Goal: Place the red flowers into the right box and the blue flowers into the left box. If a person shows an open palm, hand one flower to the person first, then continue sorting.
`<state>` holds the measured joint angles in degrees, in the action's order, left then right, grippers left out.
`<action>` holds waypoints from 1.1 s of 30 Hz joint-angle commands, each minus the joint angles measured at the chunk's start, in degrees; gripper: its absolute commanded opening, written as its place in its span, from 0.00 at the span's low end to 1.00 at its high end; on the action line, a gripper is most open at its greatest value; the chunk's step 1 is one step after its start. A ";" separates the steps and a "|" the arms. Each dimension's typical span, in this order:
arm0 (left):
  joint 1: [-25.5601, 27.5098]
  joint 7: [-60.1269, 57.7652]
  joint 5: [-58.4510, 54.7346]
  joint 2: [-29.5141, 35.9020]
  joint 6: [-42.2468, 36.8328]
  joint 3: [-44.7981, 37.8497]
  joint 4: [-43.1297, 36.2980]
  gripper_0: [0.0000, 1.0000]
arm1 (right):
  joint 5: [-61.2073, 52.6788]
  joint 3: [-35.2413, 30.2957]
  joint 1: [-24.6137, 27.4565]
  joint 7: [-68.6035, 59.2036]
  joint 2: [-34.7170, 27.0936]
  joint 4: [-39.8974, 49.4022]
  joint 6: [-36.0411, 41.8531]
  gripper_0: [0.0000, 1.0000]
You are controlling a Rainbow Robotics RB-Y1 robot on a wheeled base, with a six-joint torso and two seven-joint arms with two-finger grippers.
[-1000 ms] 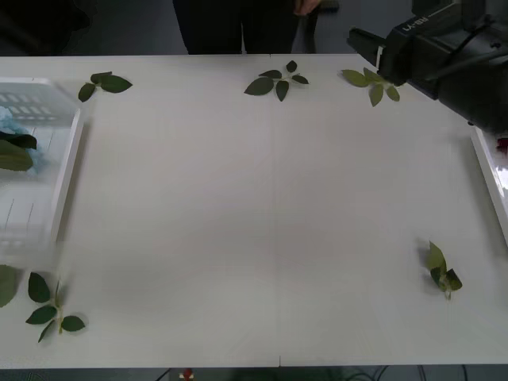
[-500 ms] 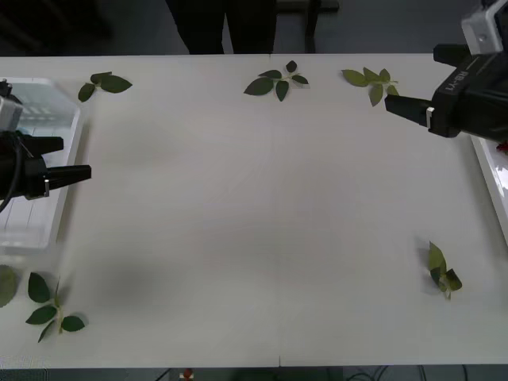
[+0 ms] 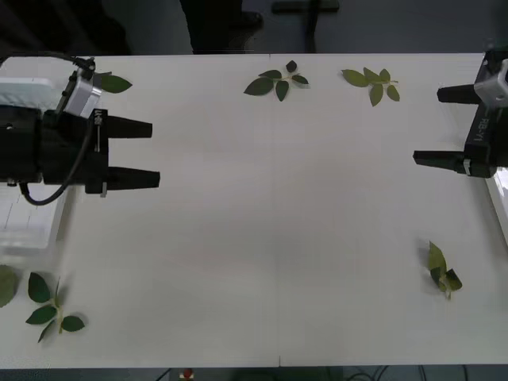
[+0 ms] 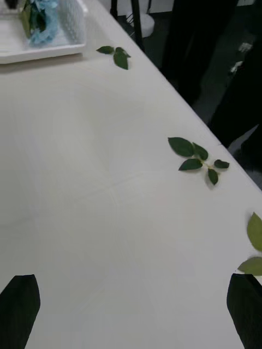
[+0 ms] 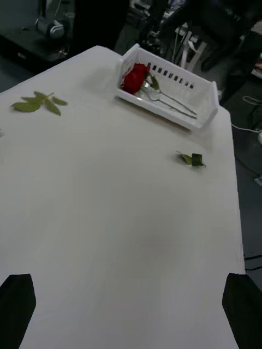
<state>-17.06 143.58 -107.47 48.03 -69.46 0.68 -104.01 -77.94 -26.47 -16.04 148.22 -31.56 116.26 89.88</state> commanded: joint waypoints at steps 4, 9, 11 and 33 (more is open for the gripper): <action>-10.27 2.23 -4.94 2.25 7.76 10.40 -1.29 1.00 | -4.33 -0.07 -0.57 6.78 -4.82 -3.85 2.14 1.00; -12.21 2.14 -6.26 5.06 9.08 11.19 0.21 1.00 | -7.76 -0.33 -0.66 6.78 -7.37 -7.27 3.98 1.00; -12.73 2.49 -5.99 6.38 8.64 10.49 1.00 1.00 | -9.07 -0.68 -0.66 6.78 -8.51 -8.85 4.60 1.00; -17.39 2.75 -0.54 9.54 -0.42 9.87 2.14 1.00 | -12.41 -1.30 -0.66 6.78 -13.35 -15.71 8.38 1.00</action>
<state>-32.70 143.77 -108.21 57.97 -68.64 10.95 -101.76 -89.44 -27.28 -16.04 154.08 -43.44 99.77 98.16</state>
